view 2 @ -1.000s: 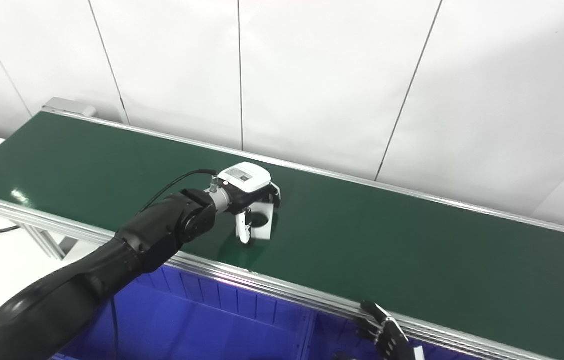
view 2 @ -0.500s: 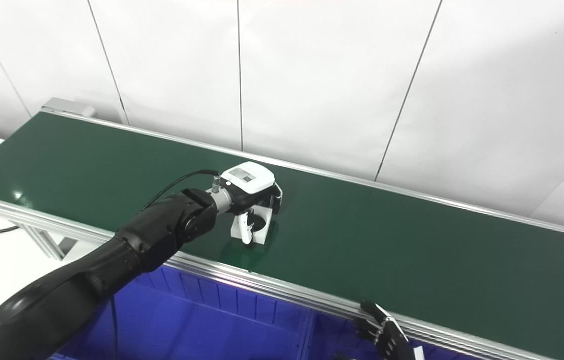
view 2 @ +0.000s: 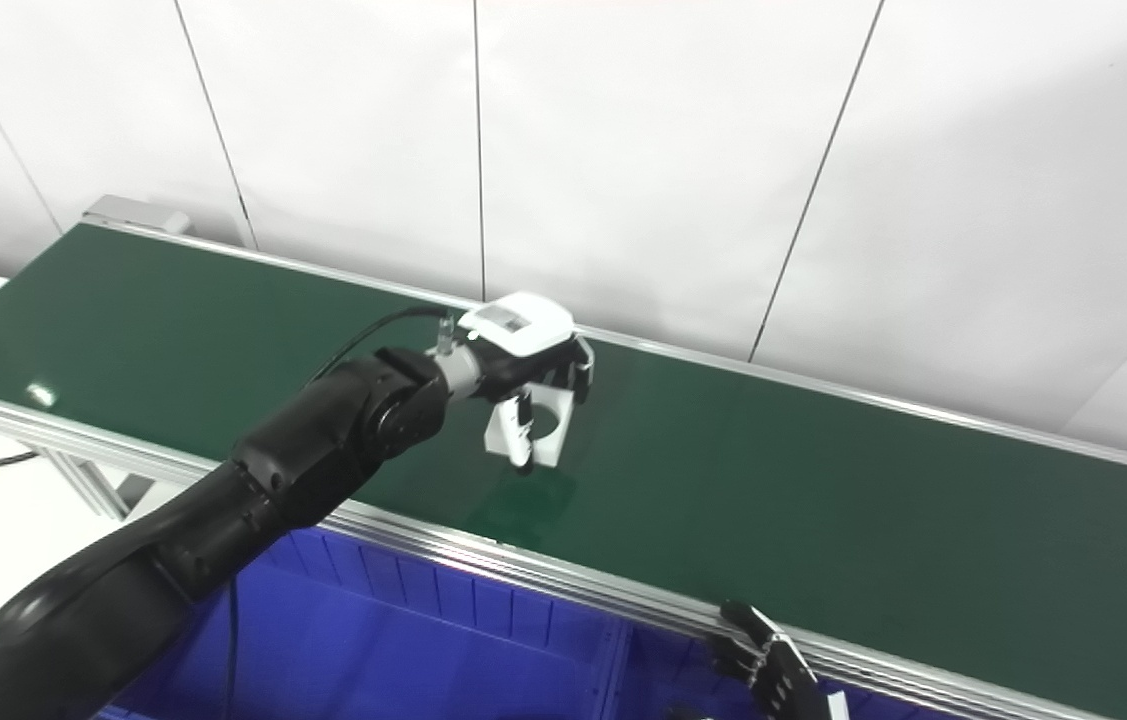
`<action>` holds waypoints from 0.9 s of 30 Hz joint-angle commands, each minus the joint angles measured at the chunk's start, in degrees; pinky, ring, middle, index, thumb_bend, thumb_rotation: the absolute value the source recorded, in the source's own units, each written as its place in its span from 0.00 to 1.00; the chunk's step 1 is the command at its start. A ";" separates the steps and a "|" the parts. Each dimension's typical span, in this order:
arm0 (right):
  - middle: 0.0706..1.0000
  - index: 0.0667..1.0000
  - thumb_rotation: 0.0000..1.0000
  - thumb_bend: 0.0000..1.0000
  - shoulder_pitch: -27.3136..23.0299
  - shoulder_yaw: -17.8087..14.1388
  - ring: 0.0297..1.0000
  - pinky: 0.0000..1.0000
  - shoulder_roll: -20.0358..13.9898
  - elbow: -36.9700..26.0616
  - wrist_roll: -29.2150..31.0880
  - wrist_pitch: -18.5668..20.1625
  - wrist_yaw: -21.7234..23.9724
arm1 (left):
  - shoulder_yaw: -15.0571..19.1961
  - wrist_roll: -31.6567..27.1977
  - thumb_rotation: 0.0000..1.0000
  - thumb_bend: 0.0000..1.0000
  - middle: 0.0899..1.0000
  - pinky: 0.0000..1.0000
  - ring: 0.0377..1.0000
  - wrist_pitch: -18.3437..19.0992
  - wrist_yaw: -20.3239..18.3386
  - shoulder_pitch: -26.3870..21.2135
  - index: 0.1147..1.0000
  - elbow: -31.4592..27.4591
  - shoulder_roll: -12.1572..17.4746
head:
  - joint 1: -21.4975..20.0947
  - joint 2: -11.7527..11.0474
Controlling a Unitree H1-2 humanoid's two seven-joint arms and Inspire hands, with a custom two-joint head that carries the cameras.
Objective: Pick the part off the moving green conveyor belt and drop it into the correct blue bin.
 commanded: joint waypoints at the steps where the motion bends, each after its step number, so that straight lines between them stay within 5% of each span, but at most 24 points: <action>1: 0.82 0.75 0.24 0.79 -1.43 -0.18 0.75 0.68 0.33 -0.43 0.26 -1.09 1.26 | 1.54 -1.10 0.00 0.50 0.46 0.29 0.39 2.94 -2.68 -1.23 0.43 -5.30 0.37 | 0.06 0.08; 14: 0.82 0.76 0.25 0.80 -1.41 -1.24 0.76 0.70 0.50 -2.69 0.60 -1.09 2.39 | 4.55 -4.21 0.00 0.49 0.43 0.37 0.36 6.86 -11.15 9.97 0.50 -27.73 3.30 | 1.26 4.17; 20: 0.81 0.76 0.26 0.80 -1.96 -1.50 0.75 0.69 -0.04 -5.19 0.62 -1.08 2.33 | 5.67 -5.00 0.00 0.49 0.43 0.38 0.36 7.79 -11.74 16.39 0.50 -33.82 3.91 | 1.60 10.37; 27: 0.78 0.75 0.25 0.80 -2.50 -1.07 0.73 0.67 -0.13 -8.36 0.00 -0.97 1.58 | 6.95 -5.12 0.00 0.49 0.43 0.38 0.37 8.64 -12.68 22.84 0.50 -37.80 4.57 | 0.82 14.12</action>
